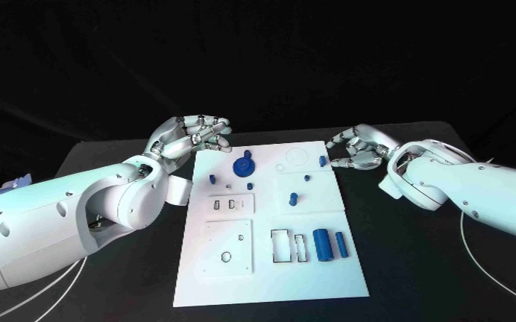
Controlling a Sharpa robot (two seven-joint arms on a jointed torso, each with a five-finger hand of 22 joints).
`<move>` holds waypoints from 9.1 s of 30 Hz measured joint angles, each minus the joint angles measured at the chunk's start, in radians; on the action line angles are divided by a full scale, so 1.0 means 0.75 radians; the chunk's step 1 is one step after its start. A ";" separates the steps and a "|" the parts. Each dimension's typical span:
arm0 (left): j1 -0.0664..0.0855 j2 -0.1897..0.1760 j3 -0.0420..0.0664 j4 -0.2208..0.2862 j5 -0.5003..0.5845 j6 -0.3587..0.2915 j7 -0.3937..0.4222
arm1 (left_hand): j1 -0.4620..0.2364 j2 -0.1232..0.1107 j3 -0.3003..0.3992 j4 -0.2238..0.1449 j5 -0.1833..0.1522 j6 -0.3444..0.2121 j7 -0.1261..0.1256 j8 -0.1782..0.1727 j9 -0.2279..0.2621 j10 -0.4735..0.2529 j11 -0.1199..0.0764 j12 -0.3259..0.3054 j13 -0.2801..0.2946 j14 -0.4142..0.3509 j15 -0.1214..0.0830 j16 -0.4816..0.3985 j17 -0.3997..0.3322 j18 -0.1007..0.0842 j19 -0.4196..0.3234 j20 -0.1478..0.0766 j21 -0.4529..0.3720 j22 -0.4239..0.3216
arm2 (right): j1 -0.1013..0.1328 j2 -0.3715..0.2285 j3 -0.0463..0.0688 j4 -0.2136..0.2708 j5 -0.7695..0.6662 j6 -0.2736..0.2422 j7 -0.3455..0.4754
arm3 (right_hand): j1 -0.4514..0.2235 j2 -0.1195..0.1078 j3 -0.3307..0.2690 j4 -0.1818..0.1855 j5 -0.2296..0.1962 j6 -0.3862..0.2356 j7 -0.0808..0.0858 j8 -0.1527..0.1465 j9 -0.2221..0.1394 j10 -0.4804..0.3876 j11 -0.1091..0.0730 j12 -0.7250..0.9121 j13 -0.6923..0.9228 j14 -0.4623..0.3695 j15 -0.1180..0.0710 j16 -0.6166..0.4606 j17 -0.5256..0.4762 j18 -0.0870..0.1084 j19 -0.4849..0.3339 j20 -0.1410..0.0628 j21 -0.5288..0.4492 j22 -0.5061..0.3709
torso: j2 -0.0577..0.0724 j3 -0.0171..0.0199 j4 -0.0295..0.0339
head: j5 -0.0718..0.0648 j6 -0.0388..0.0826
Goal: Assemble the parts on the task board
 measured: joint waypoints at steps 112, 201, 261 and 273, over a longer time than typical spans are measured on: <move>0.000 0.018 0.000 -0.073 0.000 0.009 -0.009 | 0.000 0.000 0.004 -0.011 0.000 0.000 0.000 0.000 0.004 0.000 0.000 -0.008 0.002 -0.005 0.005 0.011 0.006 0.000 -0.005 0.005 0.015 0.006 | -0.029 0.203 0.002 0.299 -0.143 -0.204 -0.128 | 0.020 0.160 -0.001 0.090 -0.040 0.189 -0.051 0.143 0.030 0.065 -0.026 0.041 0.000 0.005 -0.025 0.010 0.000 0.000 0.031 -0.022 0.011 0.001 | -0.010 -0.0023 -0.0029 | 0.058 -0.030; 0.000 0.046 0.000 -0.097 0.000 0.012 -0.011 | 0.000 0.000 0.004 -0.011 0.000 0.000 0.000 0.000 0.008 0.000 0.000 -0.008 0.003 -0.010 0.000 0.016 0.011 0.000 -0.017 0.002 0.022 0.010 | -0.168 0.505 -0.038 0.160 -0.549 -0.130 -0.352 | -0.033 0.107 -0.017 0.101 -0.059 0.138 -0.038 0.176 0.035 0.052 -0.023 0.036 0.000 0.005 -0.024 0.010 0.000 0.000 0.026 -0.027 -0.010 0.000 | -0.010 -0.0026 -0.0017 | 0.099 -0.084; 0.000 0.114 -0.001 -0.263 -0.516 0.203 -0.473 | -0.220 0.112 -0.267 0.236 0.005 -0.013 -0.097 0.255 0.220 -0.012 -0.132 0.939 0.672 0.536 -0.131 1.131 1.018 0.000 0.222 -0.117 0.822 0.625 | 0.028 0.162 -0.018 0.334 0.171 -0.195 0.010 | -0.012 0.110 -0.144 0.207 0.006 0.012 0.003 0.166 -0.002 -0.174 0.021 -0.107 -0.142 0.002 0.021 -0.052 0.000 0.024 -0.131 0.016 -0.299 -0.198 | -0.075 -0.0183 -0.0119 | 0.124 -0.084; 0.007 0.171 -0.002 -0.282 -0.969 0.422 -0.851 | -0.307 0.171 -0.426 0.237 0.005 -0.029 -0.162 0.509 0.446 0.094 -0.186 1.268 0.978 0.579 -0.174 1.209 1.138 -0.021 0.271 -0.162 0.949 0.789 | 0.078 0.056 -0.018 0.264 0.467 -0.197 0.064 | -0.017 0.105 -0.145 0.208 0.025 0.012 0.003 0.176 0.001 -0.174 0.021 -0.107 -0.142 0.002 0.021 -0.052 0.000 0.023 -0.126 0.011 -0.299 -0.189 | -0.115 -0.0206 -0.0138 | 0.145 -0.115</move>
